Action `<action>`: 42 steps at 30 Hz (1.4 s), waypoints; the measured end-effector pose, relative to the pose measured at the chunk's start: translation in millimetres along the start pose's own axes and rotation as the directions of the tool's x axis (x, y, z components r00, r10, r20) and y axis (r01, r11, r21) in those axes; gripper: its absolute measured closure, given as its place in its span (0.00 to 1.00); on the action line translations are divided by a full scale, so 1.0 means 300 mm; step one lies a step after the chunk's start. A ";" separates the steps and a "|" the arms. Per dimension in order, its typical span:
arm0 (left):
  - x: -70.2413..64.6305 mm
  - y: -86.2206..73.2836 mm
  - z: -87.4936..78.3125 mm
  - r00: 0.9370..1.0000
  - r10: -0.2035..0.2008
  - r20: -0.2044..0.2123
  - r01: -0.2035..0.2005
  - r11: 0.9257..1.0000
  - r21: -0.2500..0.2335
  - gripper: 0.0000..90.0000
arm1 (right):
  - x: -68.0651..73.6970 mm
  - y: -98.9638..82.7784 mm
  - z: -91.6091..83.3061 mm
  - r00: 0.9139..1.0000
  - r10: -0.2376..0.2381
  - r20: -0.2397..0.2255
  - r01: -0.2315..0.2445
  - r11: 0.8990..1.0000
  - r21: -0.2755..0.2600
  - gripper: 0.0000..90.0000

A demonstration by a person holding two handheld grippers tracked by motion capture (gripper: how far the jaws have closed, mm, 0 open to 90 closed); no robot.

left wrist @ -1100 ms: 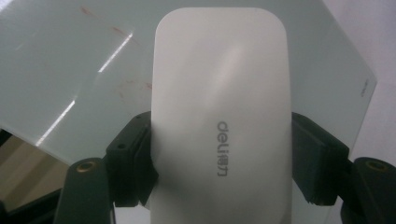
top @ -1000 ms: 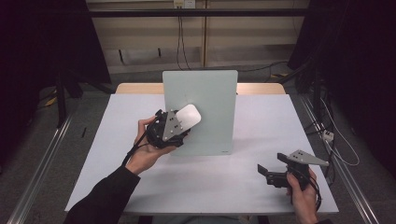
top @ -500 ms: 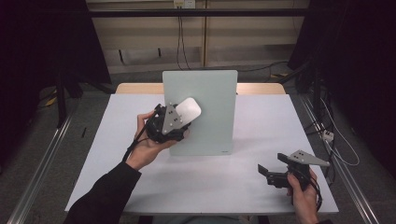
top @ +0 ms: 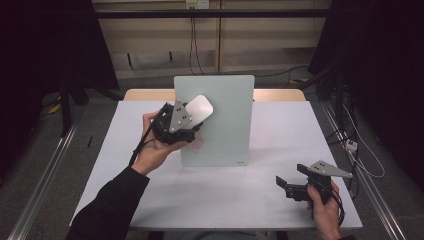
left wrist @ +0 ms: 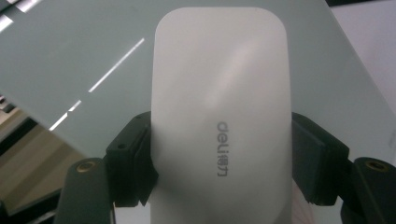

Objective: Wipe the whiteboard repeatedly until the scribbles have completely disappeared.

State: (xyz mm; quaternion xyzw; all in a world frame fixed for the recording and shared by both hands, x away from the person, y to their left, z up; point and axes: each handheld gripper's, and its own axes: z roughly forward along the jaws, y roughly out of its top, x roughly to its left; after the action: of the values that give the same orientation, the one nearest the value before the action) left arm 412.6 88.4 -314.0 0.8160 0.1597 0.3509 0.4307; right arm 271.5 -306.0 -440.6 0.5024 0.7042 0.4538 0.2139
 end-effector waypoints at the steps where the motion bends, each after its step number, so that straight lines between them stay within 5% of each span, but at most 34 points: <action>1: 0.008 0.007 -0.001 1.000 -0.005 -0.007 0.005 1.000 -0.007 0.34 | 0.000 0.000 0.000 1.000 0.001 0.000 -0.001 1.000 -0.001 0.07; 7: 0.006 0.017 0.005 1.000 -0.004 -0.027 0.004 1.000 -0.018 0.34 | 0.000 0.001 0.001 1.000 -0.003 0.000 0.003 1.000 0.001 0.07; 15: -0.091 -0.066 0.024 0.998 0.040 0.053 -0.042 0.999 0.027 0.34 | -0.001 0.000 0.000 1.000 0.000 0.001 0.000 1.000 -0.001 0.07; 22: -0.178 -0.137 0.041 0.986 0.099 0.131 -0.112 0.989 0.094 0.34 | 0.000 0.001 0.000 1.000 0.000 0.002 0.000 1.000 -0.001 0.07; 25: -0.160 -0.127 0.039 0.987 0.076 0.142 -0.089 0.992 0.085 0.34 | 0.001 0.001 0.000 1.000 -0.002 0.004 0.002 1.000 -0.002 0.07; 30: -0.098 -0.080 0.024 0.995 0.047 0.091 -0.051 0.998 0.046 0.34 | 0.000 0.001 0.000 1.000 -0.001 0.002 0.001 1.000 -0.003 0.07; 33: -0.064 -0.062 0.020 0.997 -0.012 0.082 0.012 1.000 0.008 0.34 | -0.001 0.001 -0.001 1.000 0.000 0.003 0.000 1.000 -0.003 0.07; 36: -0.092 -0.066 0.027 0.997 0.041 0.063 -0.043 0.999 0.023 0.34 | 0.000 0.001 0.000 1.000 0.000 0.002 0.000 1.000 -0.002 0.07; 42: -0.184 -0.144 0.047 0.985 0.107 0.137 -0.118 0.990 0.080 0.34 | 0.000 0.000 -0.002 1.000 -0.001 0.002 0.001 1.000 -0.003 0.07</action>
State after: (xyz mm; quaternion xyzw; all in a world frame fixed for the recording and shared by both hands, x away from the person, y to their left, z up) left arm 385.5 73.9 -378.7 0.8633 0.0999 0.3126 0.3834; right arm 271.1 -306.1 -440.2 0.5021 0.7036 0.4542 0.2158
